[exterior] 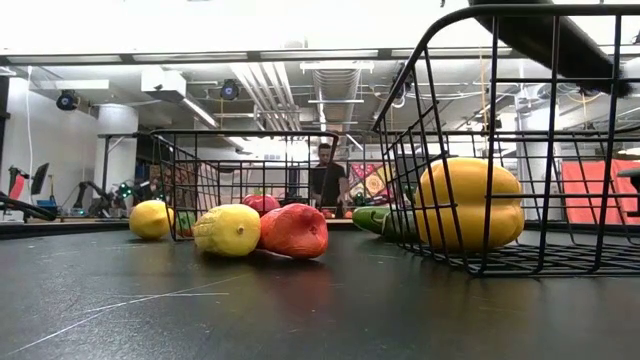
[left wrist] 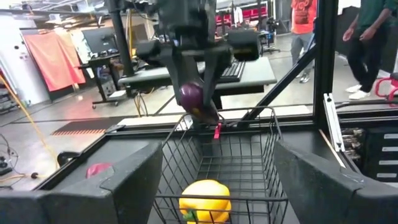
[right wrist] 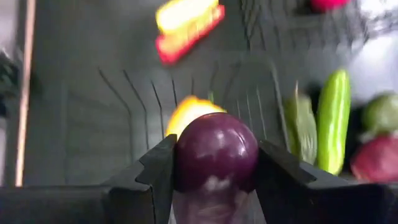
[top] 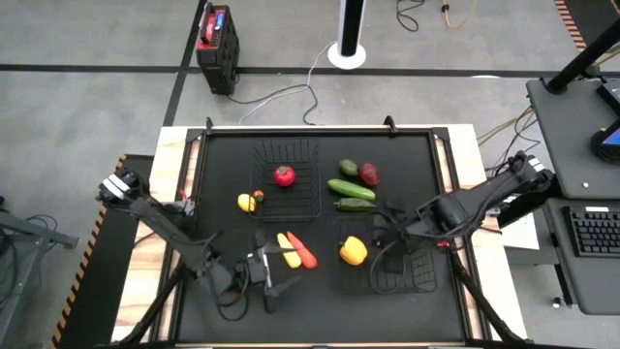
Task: Sort produce into baskets
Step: Put the eggplant into the bottom black wire basket, then put the yellow lemon into the top black wire basket
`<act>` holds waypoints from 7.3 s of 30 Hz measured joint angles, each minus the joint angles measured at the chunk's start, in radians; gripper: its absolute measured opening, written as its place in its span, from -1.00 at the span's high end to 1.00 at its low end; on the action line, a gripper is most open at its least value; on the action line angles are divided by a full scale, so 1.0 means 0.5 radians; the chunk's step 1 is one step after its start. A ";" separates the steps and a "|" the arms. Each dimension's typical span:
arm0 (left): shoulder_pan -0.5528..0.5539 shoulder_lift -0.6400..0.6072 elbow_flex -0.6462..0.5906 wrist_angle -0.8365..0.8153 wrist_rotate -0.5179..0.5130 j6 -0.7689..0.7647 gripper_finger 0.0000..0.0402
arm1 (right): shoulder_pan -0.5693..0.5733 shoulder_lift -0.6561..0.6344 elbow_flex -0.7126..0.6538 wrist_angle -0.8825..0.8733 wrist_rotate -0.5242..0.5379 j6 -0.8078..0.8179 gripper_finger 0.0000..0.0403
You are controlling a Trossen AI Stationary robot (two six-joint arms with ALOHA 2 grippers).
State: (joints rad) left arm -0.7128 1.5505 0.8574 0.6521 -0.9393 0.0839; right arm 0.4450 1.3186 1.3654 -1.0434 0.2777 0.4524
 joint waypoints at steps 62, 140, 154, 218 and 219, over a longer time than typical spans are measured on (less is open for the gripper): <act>-0.011 -0.203 0.031 -0.421 -0.145 -0.158 -0.43 | 0.003 0.006 -0.463 0.332 -0.030 -0.087 -0.27; 1.508 -1.132 -0.023 -3.670 1.515 -0.403 0.44 | -0.001 0.006 -0.390 0.477 -0.031 -0.119 -0.29; 1.508 -0.918 -0.040 -3.384 1.378 -0.202 0.08 | 0.000 0.006 -0.390 0.478 -0.043 -0.119 -0.29; 1.506 -0.335 -0.146 -3.122 1.365 -0.223 -0.24 | 0.004 0.006 -0.390 0.536 -0.046 -0.087 -0.29; 1.506 -0.343 -0.136 -3.135 1.399 -0.224 -0.22 | 0.004 0.006 -0.390 0.536 -0.046 -0.087 -0.29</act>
State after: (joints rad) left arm 0.0402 1.3790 0.7893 -0.9154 -0.2397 -0.0280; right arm 0.4469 1.3216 1.1702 -0.7753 0.2546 0.4091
